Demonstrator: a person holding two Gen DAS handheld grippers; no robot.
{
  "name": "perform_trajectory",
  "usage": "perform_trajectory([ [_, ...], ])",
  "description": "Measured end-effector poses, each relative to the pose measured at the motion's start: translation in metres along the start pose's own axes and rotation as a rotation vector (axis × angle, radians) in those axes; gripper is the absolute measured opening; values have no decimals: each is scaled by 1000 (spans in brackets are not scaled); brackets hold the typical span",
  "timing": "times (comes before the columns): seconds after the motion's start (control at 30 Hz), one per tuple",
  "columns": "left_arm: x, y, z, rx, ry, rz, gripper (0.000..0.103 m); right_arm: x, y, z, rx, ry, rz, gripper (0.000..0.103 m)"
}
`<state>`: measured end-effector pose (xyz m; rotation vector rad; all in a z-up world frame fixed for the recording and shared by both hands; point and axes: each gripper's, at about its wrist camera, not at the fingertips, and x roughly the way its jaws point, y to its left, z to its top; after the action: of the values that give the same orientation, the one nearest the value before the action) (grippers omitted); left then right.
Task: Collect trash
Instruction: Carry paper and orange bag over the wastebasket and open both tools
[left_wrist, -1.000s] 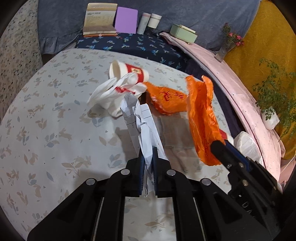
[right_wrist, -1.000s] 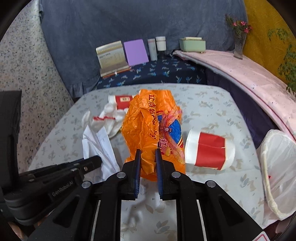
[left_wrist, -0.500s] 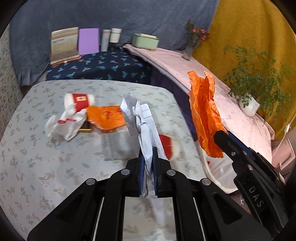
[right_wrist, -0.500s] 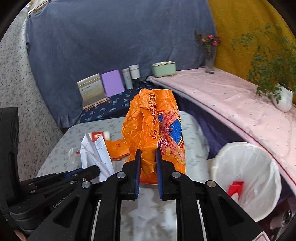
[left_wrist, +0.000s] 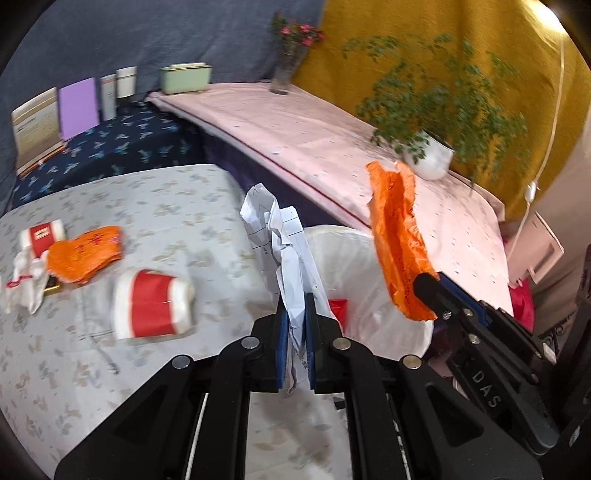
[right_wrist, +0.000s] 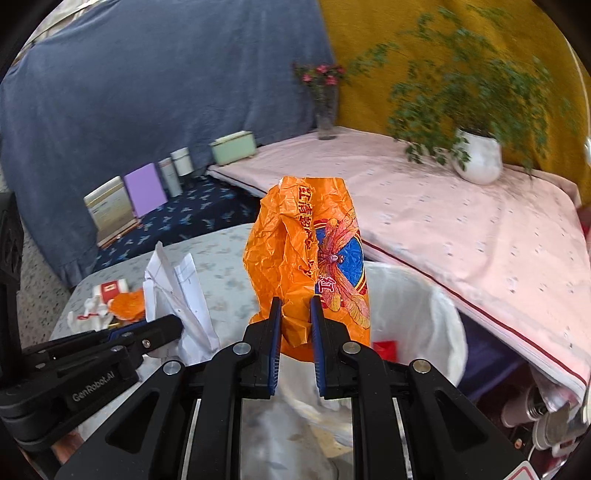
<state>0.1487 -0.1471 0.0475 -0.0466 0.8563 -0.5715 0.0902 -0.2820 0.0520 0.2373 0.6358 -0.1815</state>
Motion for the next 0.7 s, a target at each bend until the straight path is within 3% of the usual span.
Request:
perform_trajectory([
  [0.2, 22, -35, 3, 62, 9, -50, 8, 6, -35, -12, 39, 30, -57, 14],
  [0.5, 50, -61, 6, 117, 20, -56, 10, 16, -60, -25, 63, 62, -85, 18],
  [0.57, 54, -60, 4, 112, 27, -53, 14, 18, -63, -27, 63, 60, -93, 19],
  [0.63, 57, -56, 3, 97, 33, -51, 28, 20, -63, -28, 61, 63, -98, 19],
  [0.7, 57, -53, 1, 90, 28, -43, 31, 21, -64, -29, 63, 65, -101, 21],
])
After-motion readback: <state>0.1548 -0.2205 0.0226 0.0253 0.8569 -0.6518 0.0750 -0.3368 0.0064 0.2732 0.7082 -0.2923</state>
